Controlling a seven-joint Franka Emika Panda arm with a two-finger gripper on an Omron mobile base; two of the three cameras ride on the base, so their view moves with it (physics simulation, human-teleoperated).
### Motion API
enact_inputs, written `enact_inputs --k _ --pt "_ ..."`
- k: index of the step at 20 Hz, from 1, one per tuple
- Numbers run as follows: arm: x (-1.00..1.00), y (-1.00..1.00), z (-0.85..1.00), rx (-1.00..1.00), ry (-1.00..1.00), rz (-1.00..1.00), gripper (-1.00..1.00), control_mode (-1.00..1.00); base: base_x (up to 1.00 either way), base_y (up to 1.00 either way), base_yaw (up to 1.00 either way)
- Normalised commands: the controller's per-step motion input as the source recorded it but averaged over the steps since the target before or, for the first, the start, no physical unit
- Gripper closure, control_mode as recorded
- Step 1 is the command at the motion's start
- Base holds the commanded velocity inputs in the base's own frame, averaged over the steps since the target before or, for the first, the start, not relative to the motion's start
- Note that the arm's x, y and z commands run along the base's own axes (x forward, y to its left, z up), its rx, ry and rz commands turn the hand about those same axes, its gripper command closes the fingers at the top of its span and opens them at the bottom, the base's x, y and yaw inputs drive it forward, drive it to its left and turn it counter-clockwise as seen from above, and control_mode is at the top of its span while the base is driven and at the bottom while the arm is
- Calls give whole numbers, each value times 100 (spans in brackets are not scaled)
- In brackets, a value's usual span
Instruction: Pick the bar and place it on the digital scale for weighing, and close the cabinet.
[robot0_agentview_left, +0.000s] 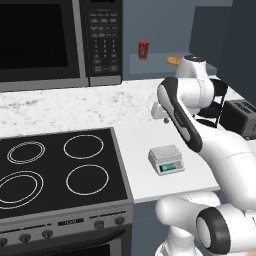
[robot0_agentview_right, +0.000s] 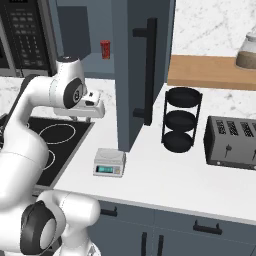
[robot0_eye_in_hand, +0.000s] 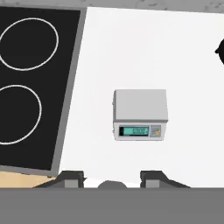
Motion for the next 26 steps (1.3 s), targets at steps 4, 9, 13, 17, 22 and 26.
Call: enact_inputs --k 4,9,13,17,22,26 --pt "-22 0 2 0 0 0 -100 -100 0 0 0" --pt "-22 -4 51 0 -3 5 -100 -100 0 0 0" --pt "-2 -6 67 0 -2 1 -100 -100 0 0 0" --pt "0 -5 58 0 -5 0 -100 -100 0 0 0" --pt "0 -14 34 0 -20 0 -100 -100 0 0 0" --pt "0 -12 41 0 -16 0 -100 -100 0 0 0"
